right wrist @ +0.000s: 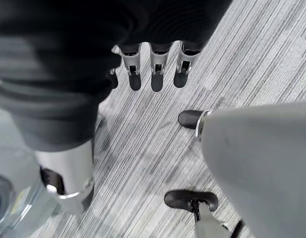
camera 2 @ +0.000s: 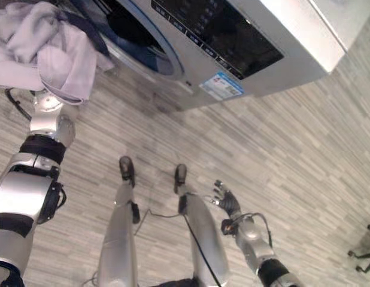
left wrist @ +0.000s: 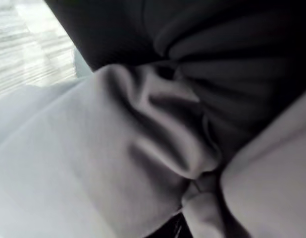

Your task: Grab the laundry basket,head to the washer,open it,put in the laundry and shut it.

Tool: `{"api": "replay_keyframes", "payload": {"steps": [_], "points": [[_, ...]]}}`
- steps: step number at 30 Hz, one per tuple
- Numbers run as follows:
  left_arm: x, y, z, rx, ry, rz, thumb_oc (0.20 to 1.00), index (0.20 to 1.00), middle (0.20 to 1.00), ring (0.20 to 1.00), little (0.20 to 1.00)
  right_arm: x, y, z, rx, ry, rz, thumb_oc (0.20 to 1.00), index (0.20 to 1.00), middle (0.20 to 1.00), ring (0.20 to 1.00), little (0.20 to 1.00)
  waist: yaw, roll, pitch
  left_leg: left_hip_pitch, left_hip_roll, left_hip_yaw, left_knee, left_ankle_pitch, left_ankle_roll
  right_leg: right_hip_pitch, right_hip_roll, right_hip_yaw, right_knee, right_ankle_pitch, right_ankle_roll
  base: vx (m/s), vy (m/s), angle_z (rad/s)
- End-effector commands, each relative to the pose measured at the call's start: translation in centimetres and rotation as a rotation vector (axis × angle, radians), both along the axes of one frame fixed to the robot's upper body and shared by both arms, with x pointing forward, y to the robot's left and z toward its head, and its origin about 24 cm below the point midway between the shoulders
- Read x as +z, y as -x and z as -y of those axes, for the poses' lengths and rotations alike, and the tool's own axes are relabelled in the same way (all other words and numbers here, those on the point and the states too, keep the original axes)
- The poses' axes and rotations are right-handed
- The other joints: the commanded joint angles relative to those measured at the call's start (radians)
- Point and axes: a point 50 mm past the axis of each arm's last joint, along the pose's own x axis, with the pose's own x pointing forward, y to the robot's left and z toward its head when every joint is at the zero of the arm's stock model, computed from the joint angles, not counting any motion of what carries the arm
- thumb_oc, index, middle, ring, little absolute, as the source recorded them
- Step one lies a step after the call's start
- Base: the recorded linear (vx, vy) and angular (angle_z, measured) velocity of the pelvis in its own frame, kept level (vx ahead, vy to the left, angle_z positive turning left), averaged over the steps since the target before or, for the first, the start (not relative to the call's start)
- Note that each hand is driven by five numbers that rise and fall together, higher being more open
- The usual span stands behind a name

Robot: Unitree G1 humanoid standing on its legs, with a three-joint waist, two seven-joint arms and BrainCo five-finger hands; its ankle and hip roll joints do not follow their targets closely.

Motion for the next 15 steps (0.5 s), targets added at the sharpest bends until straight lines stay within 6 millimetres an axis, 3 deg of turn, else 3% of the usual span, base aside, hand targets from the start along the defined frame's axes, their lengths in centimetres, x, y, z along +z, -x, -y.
{"api": "replay_keyframes", "payload": {"steps": [1, 4, 7, 10, 11, 12, 15], "points": [[0.4, 0.5, 2.1, -0.054, 0.077, 0.107, 0.2, 0.2, 0.2, 0.2, 0.2, -0.9, 1.3, 1.1, -0.062, 0.003, -0.034, 1.0, 1.0, 1.0, 1.0, 1.0, 0.005, 0.01, 0.008, -0.083, 0.018, 0.011, 0.161, -0.165, 0.003, 0.044, -0.096, 0.065, -0.007, 0.004, 0.095, 0.03, 0.033, 0.03], [-1.2, 0.3, 4.5, -0.121, 0.126, 0.091, 0.2, 0.2, 0.2, 0.2, 0.2, -1.1, 1.3, 1.5, -0.083, 0.017, -0.046, 1.0, 1.0, 1.0, 1.0, 1.0, 0.001, 0.015, 0.008, -0.103, 0.013, 0.023, 0.169, -0.174, 0.007, 0.013, -0.101, 0.076, 0.003, 0.001, 0.097, 0.03, 0.047, 0.04], [-0.5, 0.0, 5.3, -0.124, 0.122, 0.087, 0.2, 0.2, 0.2, 0.2, 0.2, -0.9, 1.1, 1.9, -0.084, 0.035, -0.041, 1.0, 1.0, 1.0, 1.0, 1.0, -0.013, 0.008, 0.008, -0.117, 0.016, 0.032, 0.175, -0.179, 0.01, -0.01, -0.099, 0.087, 0.007, 0.006, 0.099, 0.01, 0.015, -0.03], [1.1, -0.2, 4.3, -0.086, 0.124, 0.099, 0.2, 0.2, 0.2, 0.2, 0.2, -0.6, 0.9, 2.3, -0.083, 0.049, -0.028, 1.0, 1.0, 1.0, 1.0, 1.0, -0.026, 0.003, 0.007, -0.125, 0.018, 0.035, 0.18, -0.182, 0.011, -0.022, -0.094, 0.093, 0.007, 0.009, 0.101, 0.02, 0.013, -0.12], [3.3, -0.2, 2.7, -0.026, 0.099, 0.114, 0.2, 0.2, 0.2, 0.2, 0.2, -0.3, 0.8, 2.9, -0.087, 0.057, -0.015, 1.0, 1.0, 1.0, 1.0, 1.0, -0.04, -0.002, 0.004, -0.133, 0.022, 0.037, 0.183, -0.185, 0.012, -0.032, -0.091, 0.099, 0.005, 0.013, 0.103, 0.02, 0.005, -0.12], [3.4, -0.2, 2.7, -0.026, 0.099, 0.116, 0.2, 0.2, 0.2, 0.2, 0.2, -0.3, 0.8, 2.9, -0.087, 0.056, -0.013, 1.0, 1.0, 1.0, 1.0, 1.0, -0.04, -0.002, 0.005, -0.135, 0.022, 0.037, 0.184, -0.185, 0.012, -0.034, -0.091, 0.099, 0.006, 0.013, 0.103, 0.03, 0.003, -0.08], [7.3, 1.0, 0.0, 0.048, 0.137, 0.205, 0.2, 0.2, 0.2, 0.2, 0.2, -0.1, 1.0, 3.9, -0.104, 0.067, -0.009, 1.0, 1.0, 1.0, 1.0, 1.0, -0.062, -0.004, -0.006, -0.153, 0.025, 0.037, 0.192, -0.192, 0.015, -0.048, -0.083, 0.108, -0.002, 0.02, 0.109, 0.05, 0.013, -0.1]]}}
